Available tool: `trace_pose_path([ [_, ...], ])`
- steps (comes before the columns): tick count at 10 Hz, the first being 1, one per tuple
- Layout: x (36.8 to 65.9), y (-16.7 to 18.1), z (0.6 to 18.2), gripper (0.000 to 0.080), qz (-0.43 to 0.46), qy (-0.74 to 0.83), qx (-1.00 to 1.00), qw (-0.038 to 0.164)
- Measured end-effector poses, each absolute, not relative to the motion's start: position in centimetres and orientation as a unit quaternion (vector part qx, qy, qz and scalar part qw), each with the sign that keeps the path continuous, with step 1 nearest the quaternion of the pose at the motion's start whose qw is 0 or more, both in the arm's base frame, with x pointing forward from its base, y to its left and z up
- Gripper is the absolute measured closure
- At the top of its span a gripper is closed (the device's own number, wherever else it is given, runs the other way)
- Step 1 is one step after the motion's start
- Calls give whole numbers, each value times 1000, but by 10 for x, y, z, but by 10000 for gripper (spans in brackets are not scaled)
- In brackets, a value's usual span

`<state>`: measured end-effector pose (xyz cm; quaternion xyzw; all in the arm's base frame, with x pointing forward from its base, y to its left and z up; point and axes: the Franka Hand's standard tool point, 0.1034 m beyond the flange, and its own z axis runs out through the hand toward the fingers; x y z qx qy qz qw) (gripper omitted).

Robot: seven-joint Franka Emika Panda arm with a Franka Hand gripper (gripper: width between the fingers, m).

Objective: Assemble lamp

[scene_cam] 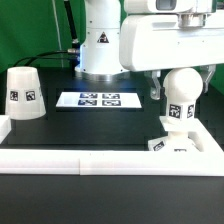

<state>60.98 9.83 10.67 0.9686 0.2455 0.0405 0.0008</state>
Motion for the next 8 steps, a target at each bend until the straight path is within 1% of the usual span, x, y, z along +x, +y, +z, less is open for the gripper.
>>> trace_pose_path([
  [2,613,100,109,101,41,343,938,16],
  [3,614,100,110,101,41,369,928,19],
  [6,615,98,111,101,37,461,886,30],
  [7,616,97,111,101,37,474,879,30],
  [8,616,95,111,126,37,470,881,30],
])
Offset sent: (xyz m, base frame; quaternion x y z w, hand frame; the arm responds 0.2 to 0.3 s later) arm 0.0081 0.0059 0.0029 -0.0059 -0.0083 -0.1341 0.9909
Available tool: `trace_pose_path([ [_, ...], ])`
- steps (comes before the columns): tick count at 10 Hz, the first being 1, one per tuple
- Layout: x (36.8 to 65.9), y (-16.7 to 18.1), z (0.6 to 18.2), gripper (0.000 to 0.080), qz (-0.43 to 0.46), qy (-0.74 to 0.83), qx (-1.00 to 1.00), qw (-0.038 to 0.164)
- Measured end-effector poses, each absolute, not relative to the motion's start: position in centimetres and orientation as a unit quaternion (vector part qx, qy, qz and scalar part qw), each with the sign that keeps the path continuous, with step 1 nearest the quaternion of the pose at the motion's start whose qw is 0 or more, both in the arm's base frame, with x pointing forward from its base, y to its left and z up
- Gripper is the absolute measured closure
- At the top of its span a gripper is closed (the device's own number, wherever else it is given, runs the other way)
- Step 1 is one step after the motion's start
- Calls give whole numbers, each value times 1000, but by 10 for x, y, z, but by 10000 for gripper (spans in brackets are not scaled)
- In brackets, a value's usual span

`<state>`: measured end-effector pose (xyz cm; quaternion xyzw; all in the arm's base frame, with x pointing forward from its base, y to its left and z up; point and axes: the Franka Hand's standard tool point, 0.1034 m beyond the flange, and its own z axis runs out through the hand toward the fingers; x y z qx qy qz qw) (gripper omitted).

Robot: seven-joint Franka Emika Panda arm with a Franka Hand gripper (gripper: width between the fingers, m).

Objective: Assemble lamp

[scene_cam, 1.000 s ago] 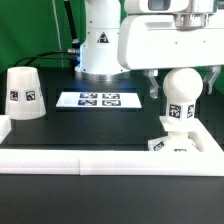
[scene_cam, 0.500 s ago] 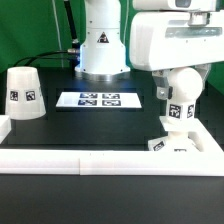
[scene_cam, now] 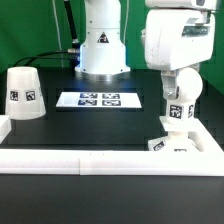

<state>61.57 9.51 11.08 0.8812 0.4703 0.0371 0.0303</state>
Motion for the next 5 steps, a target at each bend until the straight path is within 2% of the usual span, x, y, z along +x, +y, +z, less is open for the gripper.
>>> trace_pose_path([
  [1,615,95,110,126,37,470,881,30],
  [2,615,95,110,222,37,470,882,30],
  [5,616,95,111,222,41,408,911,27],
])
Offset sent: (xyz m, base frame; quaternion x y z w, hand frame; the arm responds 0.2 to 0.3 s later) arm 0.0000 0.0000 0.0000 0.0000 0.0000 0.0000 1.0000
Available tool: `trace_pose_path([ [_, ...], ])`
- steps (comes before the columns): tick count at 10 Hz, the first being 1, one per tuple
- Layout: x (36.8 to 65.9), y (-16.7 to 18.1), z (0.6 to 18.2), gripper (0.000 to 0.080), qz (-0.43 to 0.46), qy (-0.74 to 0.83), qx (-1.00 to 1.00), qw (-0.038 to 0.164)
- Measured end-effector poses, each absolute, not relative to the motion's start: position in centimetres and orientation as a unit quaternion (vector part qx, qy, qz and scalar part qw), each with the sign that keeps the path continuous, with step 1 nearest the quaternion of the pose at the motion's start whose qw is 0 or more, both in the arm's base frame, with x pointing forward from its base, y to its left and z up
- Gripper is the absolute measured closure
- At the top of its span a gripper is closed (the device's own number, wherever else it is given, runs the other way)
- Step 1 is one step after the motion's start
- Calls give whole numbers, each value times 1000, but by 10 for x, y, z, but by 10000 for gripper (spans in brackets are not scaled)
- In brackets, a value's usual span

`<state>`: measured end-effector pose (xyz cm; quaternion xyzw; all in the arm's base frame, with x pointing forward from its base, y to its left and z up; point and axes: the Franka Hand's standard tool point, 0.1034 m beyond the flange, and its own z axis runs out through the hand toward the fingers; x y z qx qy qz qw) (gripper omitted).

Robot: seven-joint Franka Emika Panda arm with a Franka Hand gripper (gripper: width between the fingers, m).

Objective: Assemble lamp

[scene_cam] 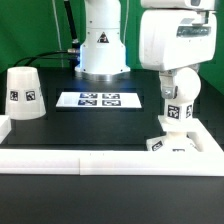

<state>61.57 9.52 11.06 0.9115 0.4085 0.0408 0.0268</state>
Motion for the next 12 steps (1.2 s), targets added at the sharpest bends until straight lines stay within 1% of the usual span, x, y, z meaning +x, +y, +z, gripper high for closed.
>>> trace_pose_path([
  [5,619,99,113,222,57,161,985,17],
  [12,615,102,108,220,64,-147,987,-4],
])
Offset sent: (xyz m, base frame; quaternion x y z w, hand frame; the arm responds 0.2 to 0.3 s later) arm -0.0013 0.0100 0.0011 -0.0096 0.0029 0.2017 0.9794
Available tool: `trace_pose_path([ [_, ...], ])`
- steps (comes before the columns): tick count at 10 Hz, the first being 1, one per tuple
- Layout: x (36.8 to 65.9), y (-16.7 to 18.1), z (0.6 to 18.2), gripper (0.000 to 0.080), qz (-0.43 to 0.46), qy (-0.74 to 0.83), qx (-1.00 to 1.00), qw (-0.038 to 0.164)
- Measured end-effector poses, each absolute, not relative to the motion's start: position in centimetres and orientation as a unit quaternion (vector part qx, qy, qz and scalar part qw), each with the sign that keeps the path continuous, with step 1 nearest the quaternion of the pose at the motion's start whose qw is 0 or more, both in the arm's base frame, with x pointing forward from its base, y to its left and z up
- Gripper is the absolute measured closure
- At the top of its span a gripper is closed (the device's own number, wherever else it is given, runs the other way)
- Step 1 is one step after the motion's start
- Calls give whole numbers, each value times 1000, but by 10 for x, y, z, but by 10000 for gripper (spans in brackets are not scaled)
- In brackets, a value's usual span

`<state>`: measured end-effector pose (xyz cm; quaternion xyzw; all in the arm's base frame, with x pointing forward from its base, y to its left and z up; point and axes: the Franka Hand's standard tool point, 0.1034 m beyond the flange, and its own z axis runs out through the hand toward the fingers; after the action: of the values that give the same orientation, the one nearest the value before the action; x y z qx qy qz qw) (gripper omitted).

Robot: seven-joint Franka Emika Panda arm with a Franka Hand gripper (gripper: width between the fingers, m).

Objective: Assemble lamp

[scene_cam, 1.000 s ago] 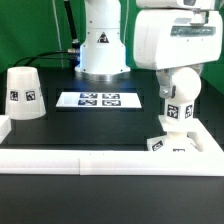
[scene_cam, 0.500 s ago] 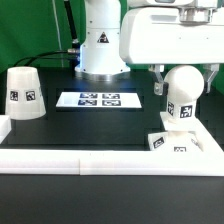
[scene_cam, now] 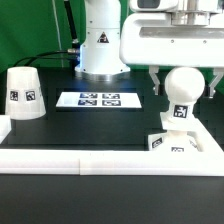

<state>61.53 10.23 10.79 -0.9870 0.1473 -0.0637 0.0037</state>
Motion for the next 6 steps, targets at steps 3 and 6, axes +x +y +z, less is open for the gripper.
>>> trace_pose_path([
  [3,614,103,108,220,-59,246,-967,13],
  [6,613,102,108,220,-52,284,-957,19],
])
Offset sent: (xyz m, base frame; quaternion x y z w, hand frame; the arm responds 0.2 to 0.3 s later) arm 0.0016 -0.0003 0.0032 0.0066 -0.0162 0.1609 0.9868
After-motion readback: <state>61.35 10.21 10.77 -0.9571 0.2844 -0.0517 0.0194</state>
